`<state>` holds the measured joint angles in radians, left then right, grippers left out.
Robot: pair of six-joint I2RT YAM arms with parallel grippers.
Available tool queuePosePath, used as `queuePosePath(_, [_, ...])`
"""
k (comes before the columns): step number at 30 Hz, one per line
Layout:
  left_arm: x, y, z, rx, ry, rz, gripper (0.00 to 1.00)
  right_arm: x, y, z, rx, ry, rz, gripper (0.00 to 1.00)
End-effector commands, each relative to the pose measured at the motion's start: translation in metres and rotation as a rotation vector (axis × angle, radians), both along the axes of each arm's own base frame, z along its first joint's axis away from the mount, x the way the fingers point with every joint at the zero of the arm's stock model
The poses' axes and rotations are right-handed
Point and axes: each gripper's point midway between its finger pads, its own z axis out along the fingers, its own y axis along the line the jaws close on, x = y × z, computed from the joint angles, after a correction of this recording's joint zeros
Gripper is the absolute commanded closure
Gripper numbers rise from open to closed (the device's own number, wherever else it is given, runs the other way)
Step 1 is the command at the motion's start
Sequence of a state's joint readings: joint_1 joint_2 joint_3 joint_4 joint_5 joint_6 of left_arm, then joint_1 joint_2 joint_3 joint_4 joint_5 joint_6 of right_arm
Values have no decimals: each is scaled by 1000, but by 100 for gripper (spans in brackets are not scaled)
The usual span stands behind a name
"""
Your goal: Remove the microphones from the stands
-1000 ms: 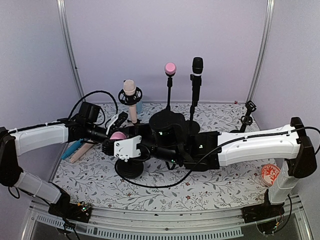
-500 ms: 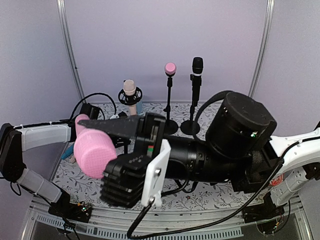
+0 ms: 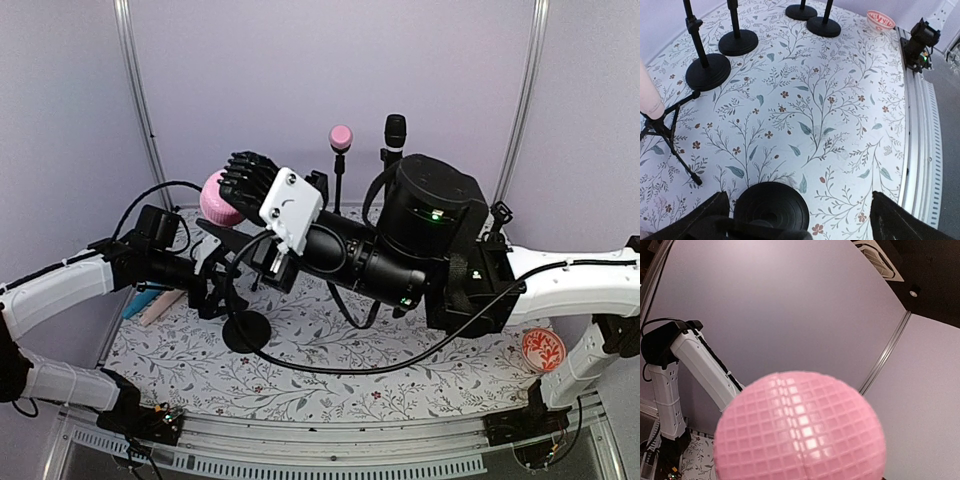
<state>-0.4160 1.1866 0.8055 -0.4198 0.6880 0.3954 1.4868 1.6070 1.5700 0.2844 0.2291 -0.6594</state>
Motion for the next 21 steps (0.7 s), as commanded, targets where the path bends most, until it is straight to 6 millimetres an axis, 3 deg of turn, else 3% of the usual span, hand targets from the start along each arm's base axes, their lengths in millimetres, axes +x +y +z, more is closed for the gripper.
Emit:
queuePosePath(1, [-17, 19, 20, 49, -36, -19, 1, 35, 9, -21, 26, 246, -9, 93])
queuePosePath(9, [-26, 45, 66, 68, -164, -2, 1, 70, 34, -51, 29, 452, 52, 94])
queuePosePath(15, [-28, 38, 87, 11, -162, -19, 1, 77, 48, -65, 52, 522, 100, 95])
queuePosePath(21, [-49, 27, 117, -75, -145, -133, 12, 87, 62, -74, 82, 566, 133, 95])
